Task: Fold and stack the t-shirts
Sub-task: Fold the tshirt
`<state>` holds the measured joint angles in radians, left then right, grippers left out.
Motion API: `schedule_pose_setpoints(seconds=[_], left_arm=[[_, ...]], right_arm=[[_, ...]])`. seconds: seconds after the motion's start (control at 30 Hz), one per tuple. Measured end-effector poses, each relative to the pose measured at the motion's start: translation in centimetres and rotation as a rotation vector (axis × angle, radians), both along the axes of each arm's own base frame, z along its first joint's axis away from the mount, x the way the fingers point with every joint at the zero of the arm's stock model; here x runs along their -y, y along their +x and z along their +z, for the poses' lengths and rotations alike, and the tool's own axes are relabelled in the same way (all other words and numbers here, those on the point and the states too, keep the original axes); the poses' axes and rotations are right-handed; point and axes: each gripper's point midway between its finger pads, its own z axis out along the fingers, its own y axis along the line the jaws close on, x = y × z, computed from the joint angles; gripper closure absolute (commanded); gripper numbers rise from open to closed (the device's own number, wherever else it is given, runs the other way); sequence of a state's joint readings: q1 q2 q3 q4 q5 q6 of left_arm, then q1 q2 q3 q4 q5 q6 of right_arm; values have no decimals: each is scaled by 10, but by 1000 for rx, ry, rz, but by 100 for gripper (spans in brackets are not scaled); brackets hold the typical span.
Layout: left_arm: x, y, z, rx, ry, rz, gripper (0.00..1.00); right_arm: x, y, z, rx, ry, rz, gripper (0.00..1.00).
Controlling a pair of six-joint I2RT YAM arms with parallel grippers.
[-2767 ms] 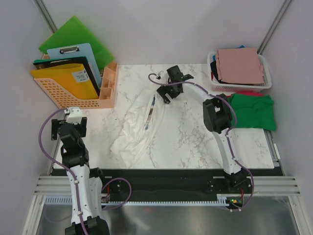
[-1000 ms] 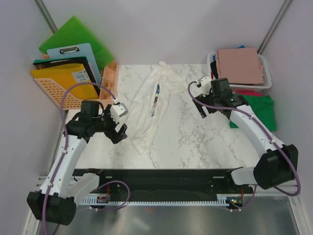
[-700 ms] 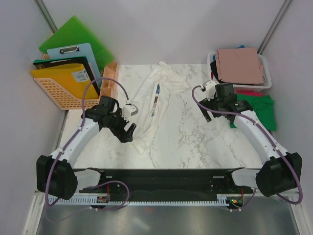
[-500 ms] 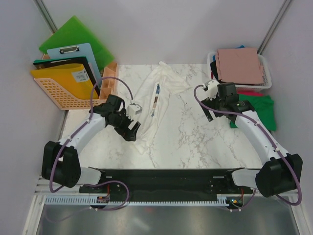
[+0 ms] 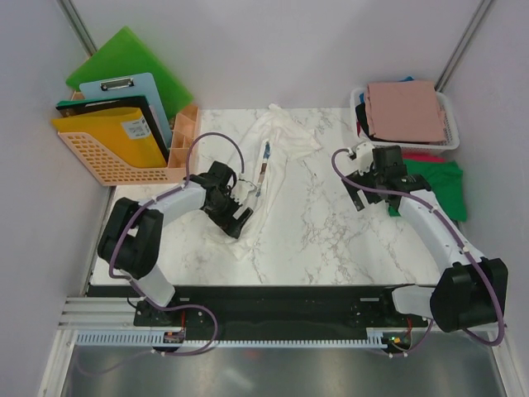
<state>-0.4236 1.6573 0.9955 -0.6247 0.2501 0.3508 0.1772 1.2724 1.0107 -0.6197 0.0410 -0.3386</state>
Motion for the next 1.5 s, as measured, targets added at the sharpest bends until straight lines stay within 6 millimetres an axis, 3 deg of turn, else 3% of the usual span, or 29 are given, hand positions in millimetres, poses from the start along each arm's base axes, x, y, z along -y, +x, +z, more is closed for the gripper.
schedule_pose_setpoints(seconds=[0.13, 0.33, 0.8, 0.9, 1.17, 1.27, 1.4, 1.5], left_arm=[[4, 1, -6, 30, 66, -27, 0], [20, -7, -9, 124, 145, -128, 0], [100, -87, -6, 186, 103, -543, 0], [121, -95, -3, 165, 85, -601, 0], [182, -70, 39, 235, -47, -617, 0], [187, -69, 45, 242, -63, -619, 0], [179, -64, 48, 258, -26, -601, 0], [172, -43, 75, 339, -27, -543, 0]], right_arm=[[5, -4, -7, -19, 6, -5, 2], [14, 0, -2, 5, 20, -17, 2], [31, 6, 2, 16, 58, -59, 2], [34, 7, 1, 13, 61, -65, 2], [38, 6, 1, 9, 54, -66, 2], [44, 5, 4, 18, 53, -74, 2], [48, 3, 8, 26, 54, -83, 2], [41, 0, 11, 33, 83, -58, 2]])
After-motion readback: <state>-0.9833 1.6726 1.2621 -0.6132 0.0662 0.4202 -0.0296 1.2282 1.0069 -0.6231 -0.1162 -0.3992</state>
